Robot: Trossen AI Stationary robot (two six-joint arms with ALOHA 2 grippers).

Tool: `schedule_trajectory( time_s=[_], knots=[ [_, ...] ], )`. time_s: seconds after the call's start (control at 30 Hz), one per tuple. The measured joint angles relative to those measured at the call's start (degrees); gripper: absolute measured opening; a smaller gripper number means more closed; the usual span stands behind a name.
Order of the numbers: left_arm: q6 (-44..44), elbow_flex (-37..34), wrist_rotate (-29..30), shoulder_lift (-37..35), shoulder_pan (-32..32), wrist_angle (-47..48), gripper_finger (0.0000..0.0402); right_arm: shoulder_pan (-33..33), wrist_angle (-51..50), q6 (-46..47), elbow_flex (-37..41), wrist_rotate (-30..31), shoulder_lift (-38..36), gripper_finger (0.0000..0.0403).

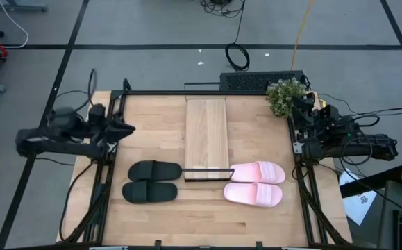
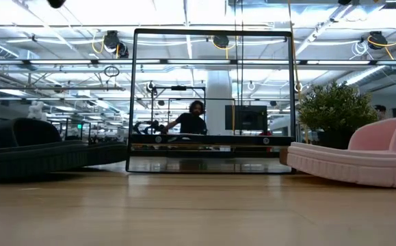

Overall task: Pick and place slides into the shelf
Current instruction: Put the top black slides on the shelf

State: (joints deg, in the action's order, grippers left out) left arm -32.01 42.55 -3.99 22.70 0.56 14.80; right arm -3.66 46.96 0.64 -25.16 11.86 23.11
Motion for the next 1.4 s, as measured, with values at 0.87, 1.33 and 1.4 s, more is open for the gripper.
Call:
schedule_trajectory(
  time_s=[0.87, 1.33, 1.4],
  knots=[
    [-38.5, -2.8, -6.5, 4.9, 0.0, 44.7, 0.0086, 0.0, -2.6, -0.7, 0.0, 0.0, 1.1, 0.0196],
    [-47.3, -10.7, -10.6, 0.9, -4.1, 41.0, 0.0086, 0.0, -2.6, -2.6, 0.0, 0.1, 1.1, 0.0196],
    [-48.2, -11.4, -10.6, 1.0, -5.0, 41.1, 0.0086, 0.0, -2.6, -3.0, 0.0, 0.1, 1.1, 0.0196]
  ],
)
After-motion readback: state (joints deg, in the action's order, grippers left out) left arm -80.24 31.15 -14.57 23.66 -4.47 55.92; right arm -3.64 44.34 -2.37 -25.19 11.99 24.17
